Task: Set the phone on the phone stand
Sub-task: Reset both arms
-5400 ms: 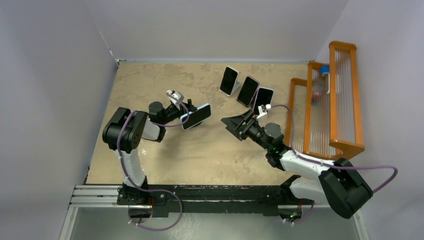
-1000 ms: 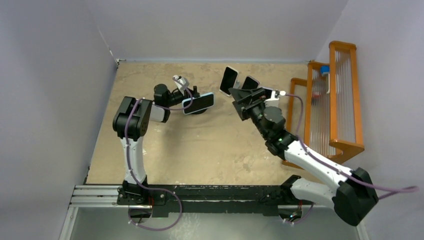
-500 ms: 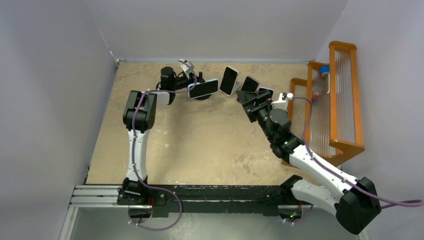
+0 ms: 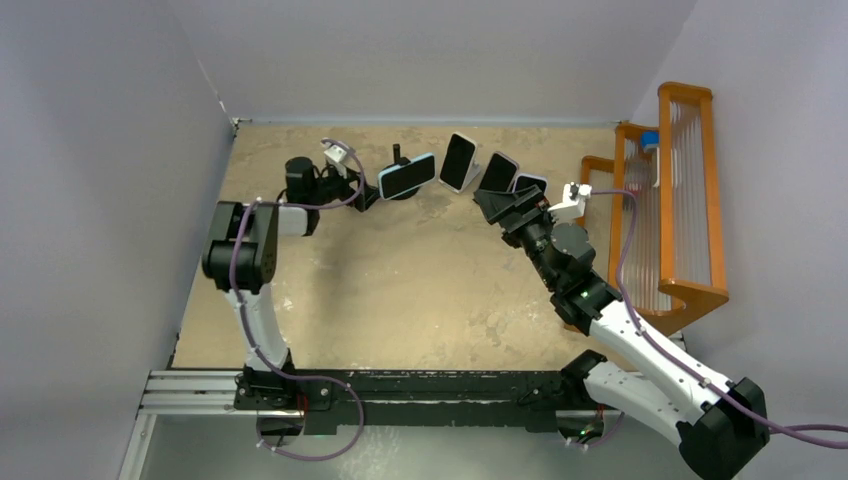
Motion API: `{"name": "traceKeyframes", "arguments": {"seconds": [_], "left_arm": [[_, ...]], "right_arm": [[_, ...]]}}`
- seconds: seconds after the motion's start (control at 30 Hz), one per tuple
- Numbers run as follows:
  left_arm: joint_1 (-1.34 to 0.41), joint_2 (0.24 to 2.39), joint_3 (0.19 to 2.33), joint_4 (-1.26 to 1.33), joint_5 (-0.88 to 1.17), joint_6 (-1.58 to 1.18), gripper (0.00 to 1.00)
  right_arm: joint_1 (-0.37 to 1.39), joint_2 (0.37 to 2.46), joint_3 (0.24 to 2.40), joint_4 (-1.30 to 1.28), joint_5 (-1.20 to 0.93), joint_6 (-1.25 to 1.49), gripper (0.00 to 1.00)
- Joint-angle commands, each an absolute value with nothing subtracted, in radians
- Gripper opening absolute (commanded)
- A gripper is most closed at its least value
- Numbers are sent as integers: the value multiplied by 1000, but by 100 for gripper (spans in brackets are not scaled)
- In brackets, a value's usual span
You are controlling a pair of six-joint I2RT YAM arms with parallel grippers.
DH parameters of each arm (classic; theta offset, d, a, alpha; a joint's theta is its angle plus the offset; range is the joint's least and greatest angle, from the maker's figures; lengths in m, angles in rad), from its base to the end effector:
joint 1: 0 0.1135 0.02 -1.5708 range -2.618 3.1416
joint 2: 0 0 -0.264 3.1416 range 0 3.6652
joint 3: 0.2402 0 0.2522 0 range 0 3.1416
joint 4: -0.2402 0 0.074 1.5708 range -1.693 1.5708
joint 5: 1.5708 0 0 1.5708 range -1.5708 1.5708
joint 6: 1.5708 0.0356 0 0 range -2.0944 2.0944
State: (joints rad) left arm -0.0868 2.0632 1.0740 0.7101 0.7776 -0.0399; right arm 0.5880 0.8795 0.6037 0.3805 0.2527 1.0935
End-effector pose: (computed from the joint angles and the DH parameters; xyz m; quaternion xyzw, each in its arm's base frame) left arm 0.4213 -0.0617 0.1470 0.2454 0.7334 -0.3374 0.5367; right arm 0.1810 0.1100 0.3193 0.2567 0.6193 0.4931 0.5545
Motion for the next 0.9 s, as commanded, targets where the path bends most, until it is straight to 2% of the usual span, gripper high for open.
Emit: {"name": "traceKeyframes", "arguments": {"seconds": [0.0, 0.17, 0.23, 0.47, 0.6, 0.87], "left_arm": [[-66, 1829, 917, 746, 645, -55, 89], [-66, 1525, 575, 855, 567, -155, 91], [-66, 1388, 464, 821, 495, -160, 91], [-64, 1074, 295, 666, 380, -142, 92], [-66, 1001, 253, 667, 361, -153, 94], [-66, 1031, 267, 673, 405, -155, 94]], "right_arm": [[584, 854, 628, 287, 274, 966, 99], [584, 798, 598, 227, 331, 929, 99], [584, 764, 578, 224, 335, 931, 99], [584, 704, 574, 185, 372, 882, 99], [584, 682, 582, 168, 415, 844, 99], [584, 656, 603, 151, 481, 787, 99]]}}
